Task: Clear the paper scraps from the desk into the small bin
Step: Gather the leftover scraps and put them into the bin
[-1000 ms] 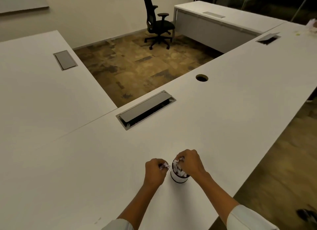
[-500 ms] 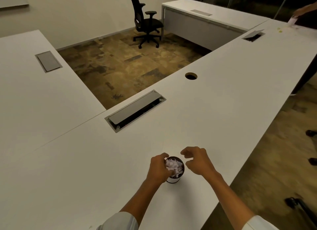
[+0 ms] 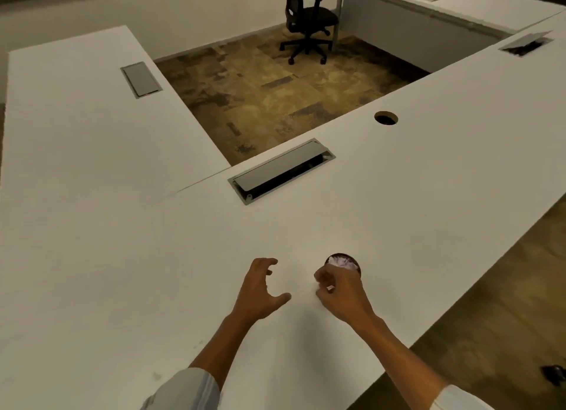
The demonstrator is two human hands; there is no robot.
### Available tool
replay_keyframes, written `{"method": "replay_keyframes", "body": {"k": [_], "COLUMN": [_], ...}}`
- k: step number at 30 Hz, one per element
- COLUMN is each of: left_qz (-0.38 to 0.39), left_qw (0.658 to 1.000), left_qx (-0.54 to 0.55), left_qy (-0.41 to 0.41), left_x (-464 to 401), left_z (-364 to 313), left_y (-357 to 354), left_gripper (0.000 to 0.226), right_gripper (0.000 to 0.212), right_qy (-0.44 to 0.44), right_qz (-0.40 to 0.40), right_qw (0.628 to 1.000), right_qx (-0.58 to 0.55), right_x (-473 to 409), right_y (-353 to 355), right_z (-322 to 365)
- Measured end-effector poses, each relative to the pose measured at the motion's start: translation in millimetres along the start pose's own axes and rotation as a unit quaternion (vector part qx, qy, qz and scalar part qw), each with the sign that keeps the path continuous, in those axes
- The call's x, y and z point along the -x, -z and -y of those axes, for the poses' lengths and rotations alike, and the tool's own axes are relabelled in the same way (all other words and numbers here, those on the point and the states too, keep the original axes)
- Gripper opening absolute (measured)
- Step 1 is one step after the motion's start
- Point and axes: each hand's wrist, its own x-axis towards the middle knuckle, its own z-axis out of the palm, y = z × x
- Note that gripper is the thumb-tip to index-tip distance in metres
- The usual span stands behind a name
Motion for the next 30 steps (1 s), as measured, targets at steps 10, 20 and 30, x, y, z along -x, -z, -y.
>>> {"method": "replay_keyframes", "body": {"k": [10,20,30], "left_qz": [0.037,0.045,0.007], "left_qw": [0.974,0.948,0.938], "left_qx": [-0.151,-0.192,-0.198], "left_qy": [0.162,0.252,0.284], "left_x": [122.0,212.0,245.7], "left_z": [110.8,166.3,179.0], "left_y": [67.9,106.9,100.6], "left_gripper": [0.102,0.116,0.138], "right_gripper": [0.071,0.091,0.089], "right_qy": [0.031,0.089,0.123], "right_qz": [0.283,0.349,0.268], "right_qw": [0.944,0.911,0.945], "right_qx": [0.169,0.203,0.14], "right_x": [72.0,95.3,80.2], "right_y": [-158.6,-232.0,-261.6], "right_z": [-8.4,27.4,67.9]}}
